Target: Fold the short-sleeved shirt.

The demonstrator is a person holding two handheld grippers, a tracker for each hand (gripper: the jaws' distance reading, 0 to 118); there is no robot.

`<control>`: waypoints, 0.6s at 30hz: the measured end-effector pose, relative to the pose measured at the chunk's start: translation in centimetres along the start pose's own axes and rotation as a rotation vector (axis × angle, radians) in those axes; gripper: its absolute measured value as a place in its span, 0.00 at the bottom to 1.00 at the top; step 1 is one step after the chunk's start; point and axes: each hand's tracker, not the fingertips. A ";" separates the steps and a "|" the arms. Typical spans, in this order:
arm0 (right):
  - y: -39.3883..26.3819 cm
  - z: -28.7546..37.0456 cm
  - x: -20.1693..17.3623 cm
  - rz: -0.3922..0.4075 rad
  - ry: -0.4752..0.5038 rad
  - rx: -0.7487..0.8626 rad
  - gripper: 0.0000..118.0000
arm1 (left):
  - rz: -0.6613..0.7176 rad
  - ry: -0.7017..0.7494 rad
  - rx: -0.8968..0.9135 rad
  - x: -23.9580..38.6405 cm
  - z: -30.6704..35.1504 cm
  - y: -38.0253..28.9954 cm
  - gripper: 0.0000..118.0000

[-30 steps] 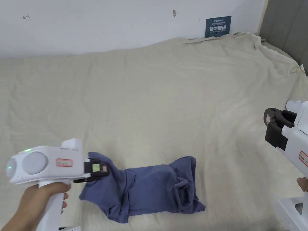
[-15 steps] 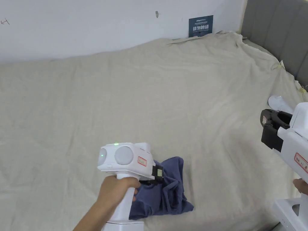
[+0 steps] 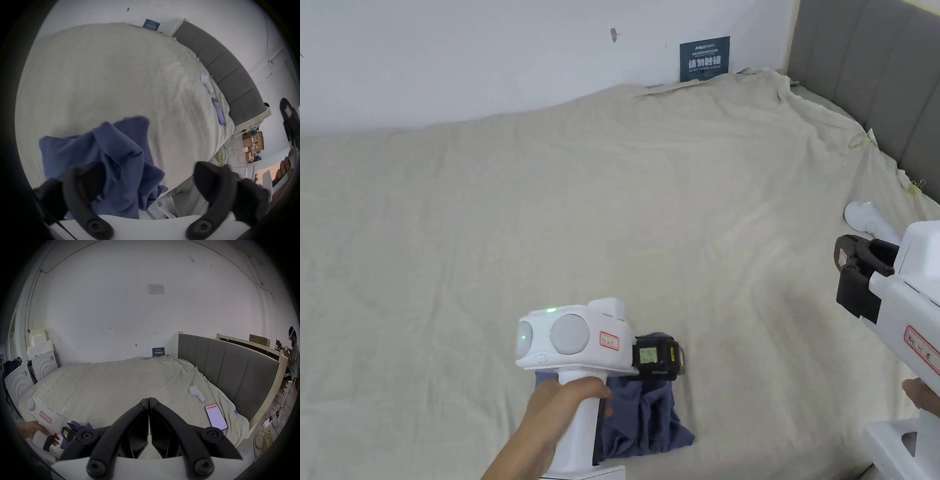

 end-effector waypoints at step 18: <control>-0.1 0.4 -0.2 -0.007 -0.006 0.005 0.00 | -0.108 0.291 0.442 -7.5 5.1 -5.6 0.15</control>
